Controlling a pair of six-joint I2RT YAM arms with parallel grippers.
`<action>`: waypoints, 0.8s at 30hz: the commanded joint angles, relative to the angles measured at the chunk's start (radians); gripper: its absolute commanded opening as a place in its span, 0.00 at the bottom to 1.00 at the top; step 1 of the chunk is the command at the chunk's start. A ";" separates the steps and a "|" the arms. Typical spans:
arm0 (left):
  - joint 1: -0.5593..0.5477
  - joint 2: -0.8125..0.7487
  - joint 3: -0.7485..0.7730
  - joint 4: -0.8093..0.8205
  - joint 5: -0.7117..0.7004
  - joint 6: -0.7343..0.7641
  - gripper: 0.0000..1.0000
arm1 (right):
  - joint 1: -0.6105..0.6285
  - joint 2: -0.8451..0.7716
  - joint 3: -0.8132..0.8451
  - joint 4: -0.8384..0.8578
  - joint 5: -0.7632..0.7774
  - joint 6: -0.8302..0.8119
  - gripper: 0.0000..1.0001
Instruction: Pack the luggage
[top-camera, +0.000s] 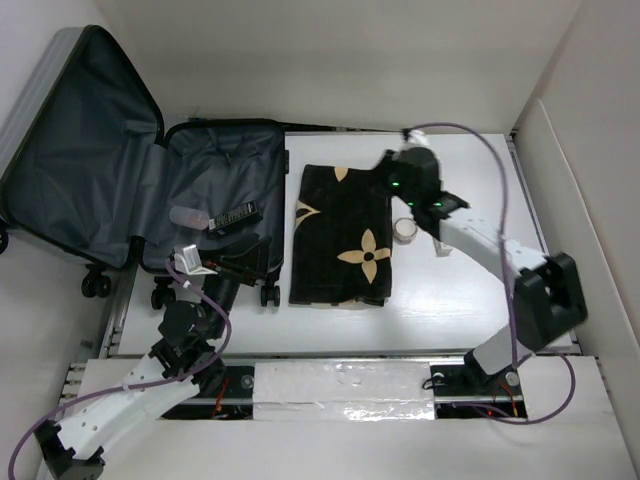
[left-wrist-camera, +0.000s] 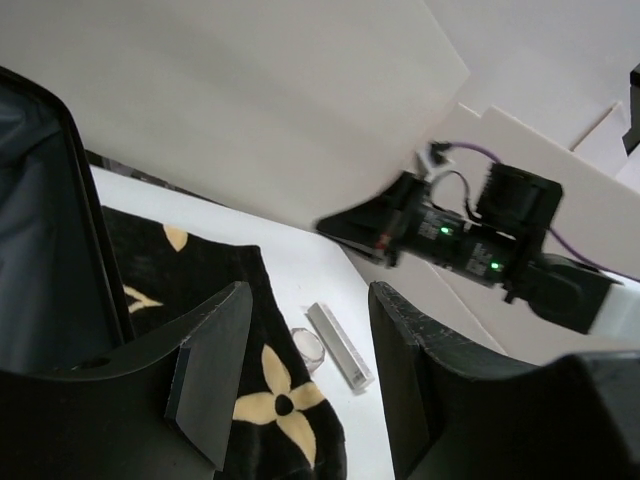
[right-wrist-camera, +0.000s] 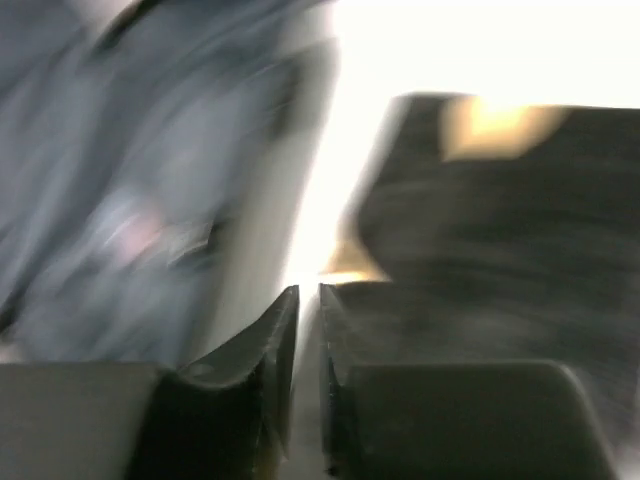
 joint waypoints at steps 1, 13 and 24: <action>-0.005 0.024 0.013 0.085 0.041 0.012 0.48 | -0.093 -0.152 -0.135 -0.096 0.303 -0.102 0.15; -0.005 0.105 0.025 0.113 0.084 0.009 0.48 | -0.346 0.067 -0.079 -0.432 0.410 -0.277 0.84; -0.005 0.108 0.033 0.105 0.110 0.003 0.48 | -0.406 0.177 -0.044 -0.477 0.350 -0.320 0.67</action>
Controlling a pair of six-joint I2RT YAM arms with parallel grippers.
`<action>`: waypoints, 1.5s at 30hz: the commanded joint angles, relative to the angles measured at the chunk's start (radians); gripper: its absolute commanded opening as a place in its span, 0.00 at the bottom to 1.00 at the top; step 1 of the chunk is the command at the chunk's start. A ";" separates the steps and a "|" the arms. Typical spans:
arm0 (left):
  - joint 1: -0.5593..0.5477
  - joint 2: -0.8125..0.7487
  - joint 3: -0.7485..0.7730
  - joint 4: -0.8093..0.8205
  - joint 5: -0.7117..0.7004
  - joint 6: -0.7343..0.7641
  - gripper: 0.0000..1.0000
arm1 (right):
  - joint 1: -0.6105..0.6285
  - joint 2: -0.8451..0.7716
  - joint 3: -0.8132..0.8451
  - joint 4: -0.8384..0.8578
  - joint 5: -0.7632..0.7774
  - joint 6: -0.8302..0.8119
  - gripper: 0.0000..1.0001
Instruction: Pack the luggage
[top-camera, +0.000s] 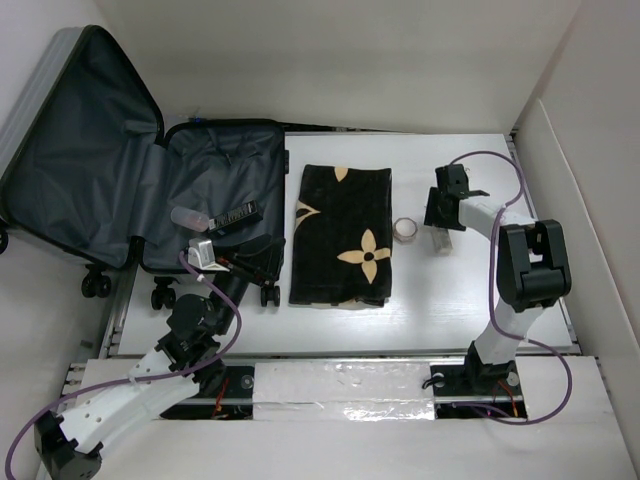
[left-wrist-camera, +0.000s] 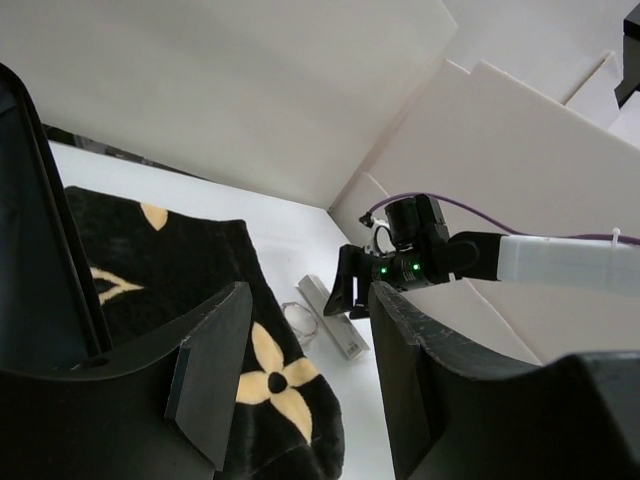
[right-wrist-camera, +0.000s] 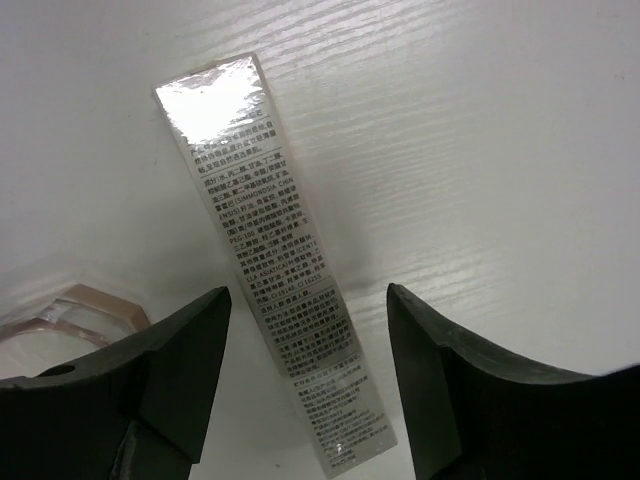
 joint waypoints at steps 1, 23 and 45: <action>-0.005 0.001 0.030 0.062 0.027 0.005 0.48 | -0.014 0.006 0.039 -0.017 -0.032 -0.031 0.62; -0.005 -0.008 0.030 0.053 0.015 0.007 0.48 | 0.202 -0.320 0.067 0.084 -0.285 0.035 0.24; -0.005 -0.097 0.024 0.005 -0.053 0.022 0.48 | 0.429 -0.049 0.115 0.778 -0.677 0.484 0.68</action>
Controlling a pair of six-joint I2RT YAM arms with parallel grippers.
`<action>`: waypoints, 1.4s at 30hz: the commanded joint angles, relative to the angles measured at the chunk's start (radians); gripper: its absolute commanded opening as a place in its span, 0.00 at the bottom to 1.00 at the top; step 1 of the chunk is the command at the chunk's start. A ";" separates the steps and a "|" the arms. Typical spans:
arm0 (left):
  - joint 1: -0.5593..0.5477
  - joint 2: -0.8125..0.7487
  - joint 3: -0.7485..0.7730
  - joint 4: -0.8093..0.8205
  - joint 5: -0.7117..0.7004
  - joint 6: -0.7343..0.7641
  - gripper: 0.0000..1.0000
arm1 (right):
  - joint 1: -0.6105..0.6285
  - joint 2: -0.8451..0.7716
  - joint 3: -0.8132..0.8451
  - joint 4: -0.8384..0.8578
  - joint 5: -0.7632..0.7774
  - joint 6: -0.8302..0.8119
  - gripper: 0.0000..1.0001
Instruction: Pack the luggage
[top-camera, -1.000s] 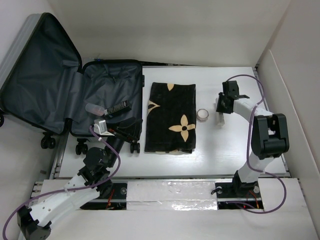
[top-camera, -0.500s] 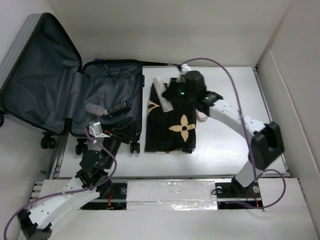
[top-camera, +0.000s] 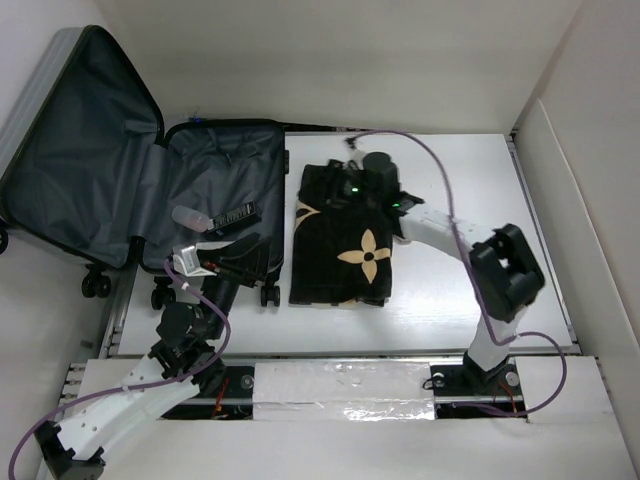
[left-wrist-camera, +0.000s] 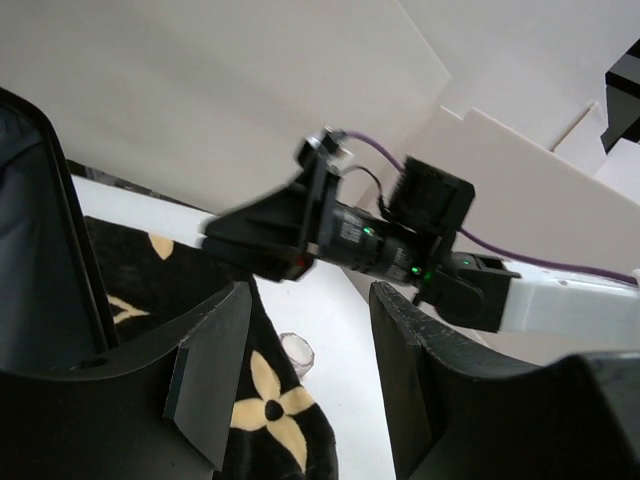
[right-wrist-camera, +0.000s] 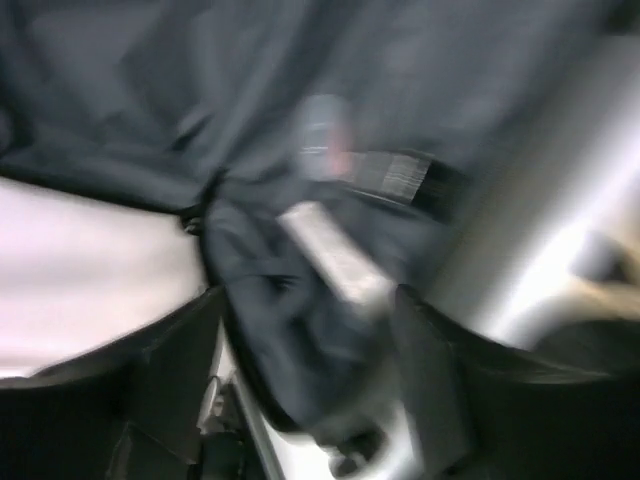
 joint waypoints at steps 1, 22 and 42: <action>-0.005 0.006 0.022 0.032 -0.002 0.014 0.48 | -0.118 -0.161 -0.152 0.054 0.067 -0.046 0.44; -0.005 0.052 0.021 0.065 0.018 0.010 0.49 | -0.307 -0.218 -0.272 -0.655 0.699 -0.433 0.85; -0.005 0.078 0.027 0.063 0.020 0.011 0.49 | -0.307 -0.012 -0.113 -0.685 0.662 -0.458 0.80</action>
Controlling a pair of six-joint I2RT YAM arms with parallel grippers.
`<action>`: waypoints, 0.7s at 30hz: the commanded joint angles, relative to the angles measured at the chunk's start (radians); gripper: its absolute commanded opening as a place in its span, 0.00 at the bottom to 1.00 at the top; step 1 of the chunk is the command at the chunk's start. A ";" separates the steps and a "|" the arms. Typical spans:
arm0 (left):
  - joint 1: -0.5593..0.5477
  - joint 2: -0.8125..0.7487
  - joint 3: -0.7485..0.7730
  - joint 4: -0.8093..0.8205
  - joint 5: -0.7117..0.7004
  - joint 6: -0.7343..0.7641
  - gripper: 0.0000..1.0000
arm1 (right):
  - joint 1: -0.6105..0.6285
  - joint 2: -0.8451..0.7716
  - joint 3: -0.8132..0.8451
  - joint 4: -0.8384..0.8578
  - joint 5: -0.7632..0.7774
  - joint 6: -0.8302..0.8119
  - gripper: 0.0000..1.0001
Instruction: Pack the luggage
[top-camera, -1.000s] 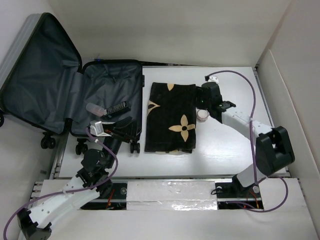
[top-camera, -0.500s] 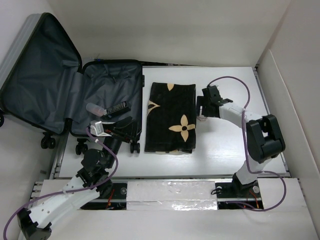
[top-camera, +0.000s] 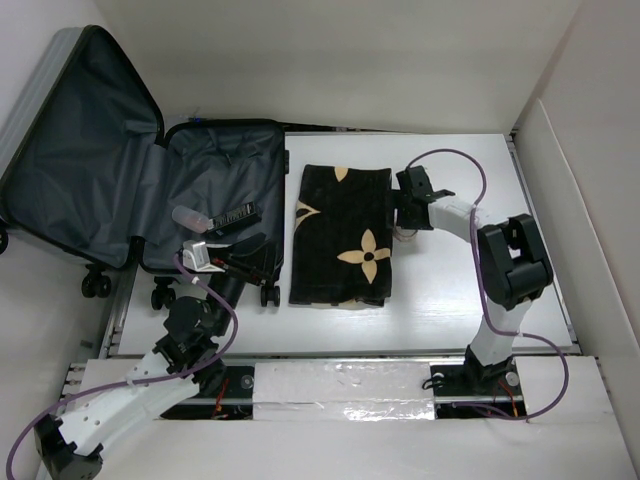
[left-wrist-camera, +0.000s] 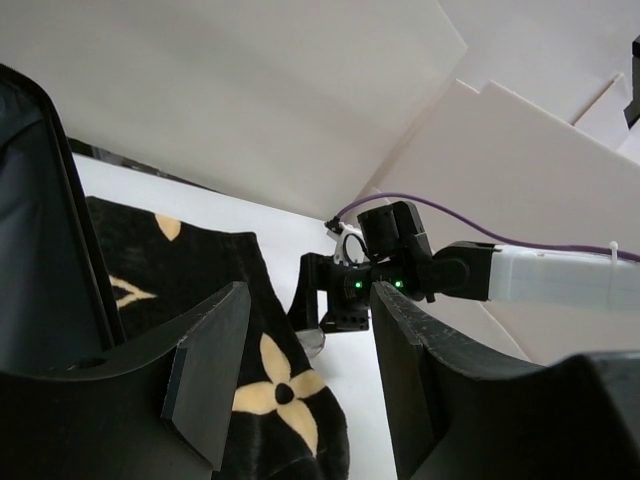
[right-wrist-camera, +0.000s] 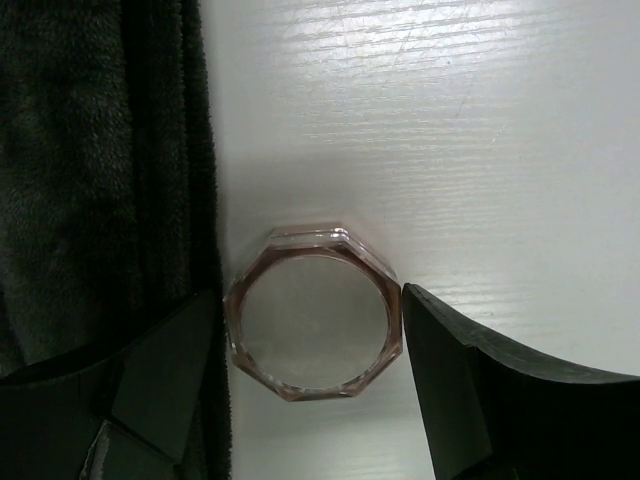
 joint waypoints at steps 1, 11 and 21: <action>-0.005 0.011 0.030 0.047 0.008 0.011 0.49 | -0.003 0.007 0.042 -0.011 0.017 -0.009 0.78; -0.005 -0.002 0.027 0.044 0.004 0.013 0.49 | -0.031 -0.111 -0.010 -0.017 0.060 0.000 0.54; -0.005 -0.031 0.027 0.031 -0.015 0.017 0.48 | 0.248 -0.281 0.117 0.141 -0.196 0.059 0.53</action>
